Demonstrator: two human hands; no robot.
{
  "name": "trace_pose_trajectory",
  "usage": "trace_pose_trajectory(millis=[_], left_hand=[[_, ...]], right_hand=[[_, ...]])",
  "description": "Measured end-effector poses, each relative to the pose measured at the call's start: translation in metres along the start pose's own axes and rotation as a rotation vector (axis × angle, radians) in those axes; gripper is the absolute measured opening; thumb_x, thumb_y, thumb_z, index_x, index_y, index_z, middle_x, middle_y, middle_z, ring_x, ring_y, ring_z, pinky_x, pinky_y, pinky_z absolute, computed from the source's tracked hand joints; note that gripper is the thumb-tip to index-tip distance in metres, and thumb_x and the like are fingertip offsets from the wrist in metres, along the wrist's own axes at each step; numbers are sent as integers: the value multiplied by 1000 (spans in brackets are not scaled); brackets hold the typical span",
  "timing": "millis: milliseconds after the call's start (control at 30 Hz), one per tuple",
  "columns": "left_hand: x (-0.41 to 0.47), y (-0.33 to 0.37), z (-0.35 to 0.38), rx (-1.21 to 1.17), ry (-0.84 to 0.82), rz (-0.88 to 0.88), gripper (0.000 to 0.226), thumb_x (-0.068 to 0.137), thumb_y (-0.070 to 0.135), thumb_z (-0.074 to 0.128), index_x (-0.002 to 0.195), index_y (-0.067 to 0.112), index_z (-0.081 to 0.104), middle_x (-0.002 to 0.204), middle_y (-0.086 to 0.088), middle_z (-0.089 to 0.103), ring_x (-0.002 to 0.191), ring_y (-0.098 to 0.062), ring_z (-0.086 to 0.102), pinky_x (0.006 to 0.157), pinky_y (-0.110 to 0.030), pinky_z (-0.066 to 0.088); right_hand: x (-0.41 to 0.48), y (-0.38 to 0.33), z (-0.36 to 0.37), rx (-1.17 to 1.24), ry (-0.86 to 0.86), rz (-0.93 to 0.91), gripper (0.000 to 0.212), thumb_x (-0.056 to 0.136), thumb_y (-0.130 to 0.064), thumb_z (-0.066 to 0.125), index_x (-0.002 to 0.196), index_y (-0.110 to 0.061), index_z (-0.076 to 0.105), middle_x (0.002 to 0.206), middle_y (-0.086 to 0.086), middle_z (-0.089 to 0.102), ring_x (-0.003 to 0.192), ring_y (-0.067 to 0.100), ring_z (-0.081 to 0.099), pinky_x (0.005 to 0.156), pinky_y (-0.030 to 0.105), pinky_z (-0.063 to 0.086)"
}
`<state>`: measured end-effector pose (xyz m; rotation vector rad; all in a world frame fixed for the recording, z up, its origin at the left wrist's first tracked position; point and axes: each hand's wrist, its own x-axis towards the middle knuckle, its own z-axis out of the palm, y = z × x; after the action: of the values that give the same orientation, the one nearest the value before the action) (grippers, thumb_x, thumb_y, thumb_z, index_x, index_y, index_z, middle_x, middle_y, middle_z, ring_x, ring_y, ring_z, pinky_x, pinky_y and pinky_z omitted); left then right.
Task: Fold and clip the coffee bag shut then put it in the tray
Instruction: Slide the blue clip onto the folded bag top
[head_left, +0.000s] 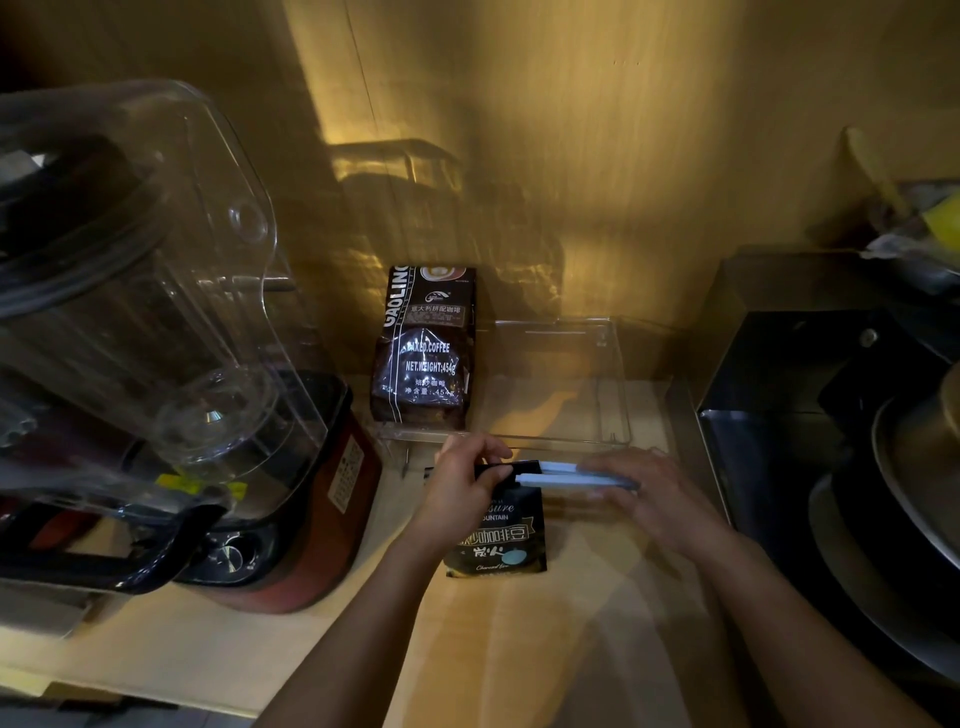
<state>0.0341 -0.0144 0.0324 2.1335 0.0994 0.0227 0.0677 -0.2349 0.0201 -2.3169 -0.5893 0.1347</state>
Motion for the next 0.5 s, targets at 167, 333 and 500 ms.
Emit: trace_pose_trajectory(millis=[167, 333, 500], left_hand=[[0, 0, -2, 107, -27, 89, 16, 84, 14, 59, 74, 27, 58, 84, 12, 52, 89, -5, 40, 76, -27, 30], [0, 5, 9, 305, -15, 80, 14, 89, 14, 49, 80, 24, 50, 93, 7, 41, 94, -13, 31, 72, -28, 16], [-4, 6, 22, 239, 16, -28, 20, 89, 7, 41, 80, 26, 43, 98, 2, 43, 96, -15, 26, 77, -27, 18]], right_hand=[[2, -5, 2, 139, -30, 170, 41, 73, -22, 69, 89, -53, 47, 90, -16, 55, 91, 12, 51, 75, 31, 46], [13, -20, 8, 14, -19, 77, 26, 73, -20, 71, 98, -21, 65, 91, -1, 65, 86, 16, 56, 70, 26, 44], [20, -39, 27, -3, 14, 64, 15, 72, -22, 71, 79, -16, 60, 73, -12, 48, 75, 12, 47, 63, 26, 37]])
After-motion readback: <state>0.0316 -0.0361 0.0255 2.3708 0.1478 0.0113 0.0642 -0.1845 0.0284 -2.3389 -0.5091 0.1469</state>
